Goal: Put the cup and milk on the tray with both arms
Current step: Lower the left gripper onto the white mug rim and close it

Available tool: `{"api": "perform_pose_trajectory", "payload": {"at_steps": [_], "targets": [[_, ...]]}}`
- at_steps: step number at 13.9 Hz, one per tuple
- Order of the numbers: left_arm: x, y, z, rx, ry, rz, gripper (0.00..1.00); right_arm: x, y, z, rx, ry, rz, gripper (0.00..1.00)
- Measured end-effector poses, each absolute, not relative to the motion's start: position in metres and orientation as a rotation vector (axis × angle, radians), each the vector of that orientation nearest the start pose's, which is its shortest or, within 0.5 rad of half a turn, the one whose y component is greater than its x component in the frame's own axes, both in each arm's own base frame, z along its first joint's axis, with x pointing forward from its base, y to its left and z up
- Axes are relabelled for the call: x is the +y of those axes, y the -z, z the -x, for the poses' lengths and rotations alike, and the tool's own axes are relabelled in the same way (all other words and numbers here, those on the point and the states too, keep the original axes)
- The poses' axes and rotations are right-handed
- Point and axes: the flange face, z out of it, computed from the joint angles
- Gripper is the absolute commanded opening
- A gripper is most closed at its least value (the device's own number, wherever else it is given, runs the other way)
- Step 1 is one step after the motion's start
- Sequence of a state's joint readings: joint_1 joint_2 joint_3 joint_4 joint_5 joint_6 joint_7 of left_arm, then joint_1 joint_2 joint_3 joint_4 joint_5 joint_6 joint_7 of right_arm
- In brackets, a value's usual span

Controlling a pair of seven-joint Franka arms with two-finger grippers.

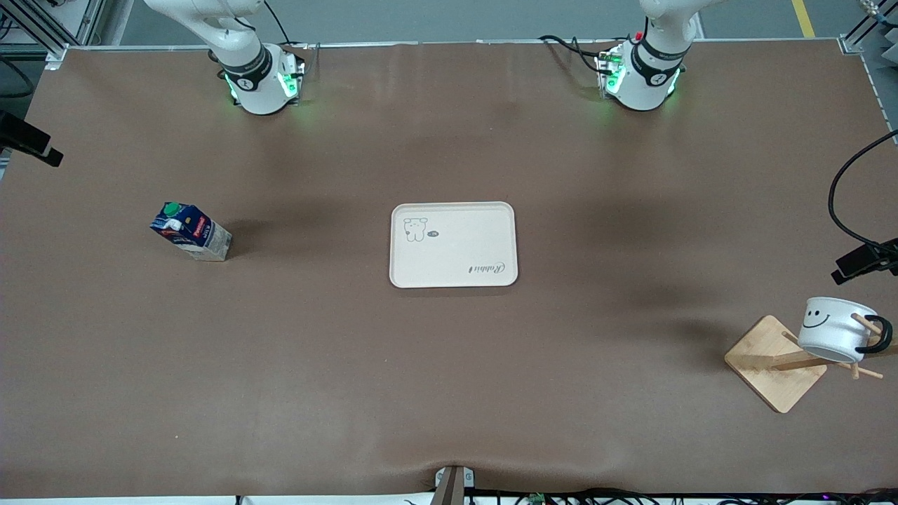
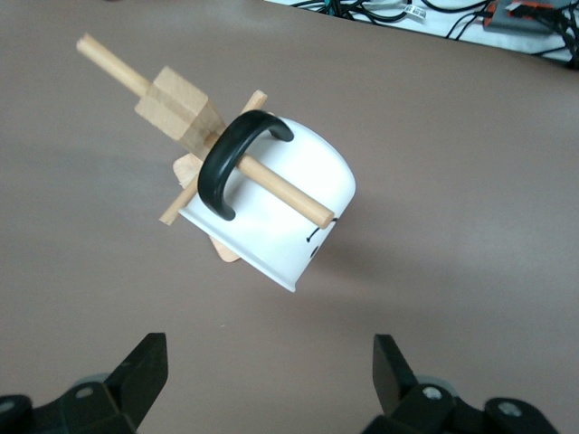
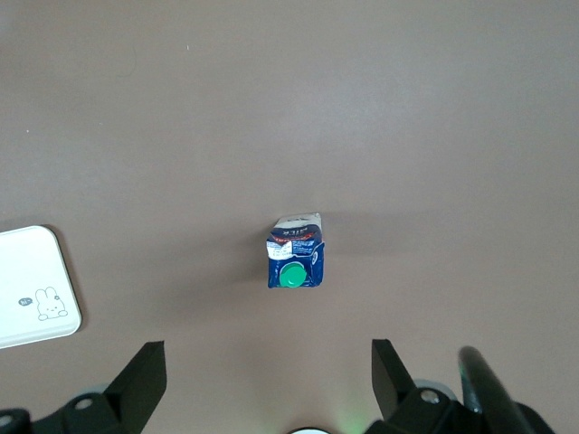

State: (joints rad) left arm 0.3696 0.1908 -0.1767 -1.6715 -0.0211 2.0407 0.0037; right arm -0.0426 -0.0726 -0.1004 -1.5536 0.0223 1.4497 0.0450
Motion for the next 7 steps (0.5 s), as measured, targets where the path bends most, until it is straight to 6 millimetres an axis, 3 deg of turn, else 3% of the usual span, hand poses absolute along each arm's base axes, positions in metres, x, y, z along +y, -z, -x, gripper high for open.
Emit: {"api": "perform_pose_trajectory", "payload": {"at_steps": [7], "targets": [[0.135, -0.46, -0.623, -0.516, 0.435, 3.199, 1.0, -0.074, -0.661, -0.514, 0.288, -0.047, 3.097, 1.0]]}}
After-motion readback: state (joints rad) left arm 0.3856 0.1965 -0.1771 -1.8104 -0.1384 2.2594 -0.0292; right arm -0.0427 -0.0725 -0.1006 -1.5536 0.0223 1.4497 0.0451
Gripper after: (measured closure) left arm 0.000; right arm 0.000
